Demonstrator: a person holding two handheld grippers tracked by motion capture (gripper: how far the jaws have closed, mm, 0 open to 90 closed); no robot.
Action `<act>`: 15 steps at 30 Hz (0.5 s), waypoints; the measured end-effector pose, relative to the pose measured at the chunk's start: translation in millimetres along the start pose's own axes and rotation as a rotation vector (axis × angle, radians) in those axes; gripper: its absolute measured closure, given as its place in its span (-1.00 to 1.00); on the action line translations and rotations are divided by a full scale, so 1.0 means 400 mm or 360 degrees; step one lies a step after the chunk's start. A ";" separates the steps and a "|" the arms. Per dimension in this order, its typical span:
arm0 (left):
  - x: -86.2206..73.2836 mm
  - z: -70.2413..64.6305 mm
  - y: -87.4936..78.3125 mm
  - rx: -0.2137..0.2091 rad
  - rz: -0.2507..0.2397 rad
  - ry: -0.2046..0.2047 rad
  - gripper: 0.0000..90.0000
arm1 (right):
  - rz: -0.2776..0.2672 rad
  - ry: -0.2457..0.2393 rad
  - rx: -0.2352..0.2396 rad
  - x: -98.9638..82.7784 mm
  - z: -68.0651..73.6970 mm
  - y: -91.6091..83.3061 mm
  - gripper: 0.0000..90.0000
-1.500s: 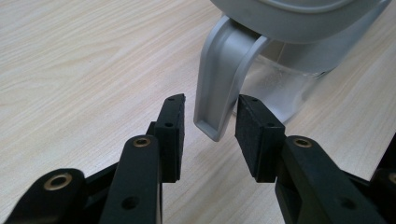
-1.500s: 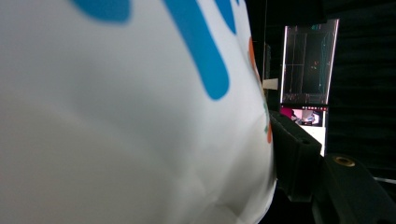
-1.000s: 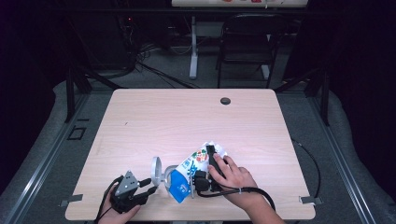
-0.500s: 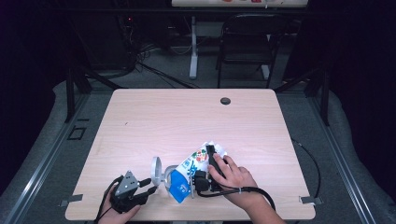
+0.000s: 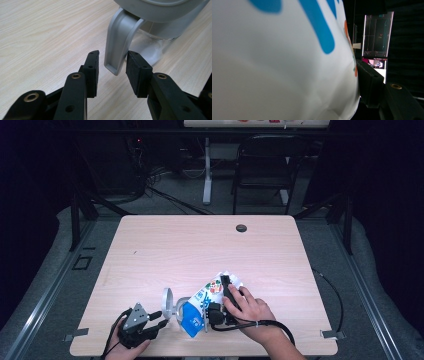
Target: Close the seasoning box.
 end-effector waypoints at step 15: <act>0.001 -0.001 0.000 0.0000 -0.0002 -0.0002 0.42 | -0.0005 -0.0023 -0.0013 0.002 -0.003 -0.001 -0.02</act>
Point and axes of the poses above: each handheld gripper's, and its own axes: y roughly forward along the jaws, x roughly out of its top, z roughly to its left, the point moved 8 cm from there along y, roughly forward along the jaws, and after that the axes turned 4 degrees about z, right-handed, at the moved point
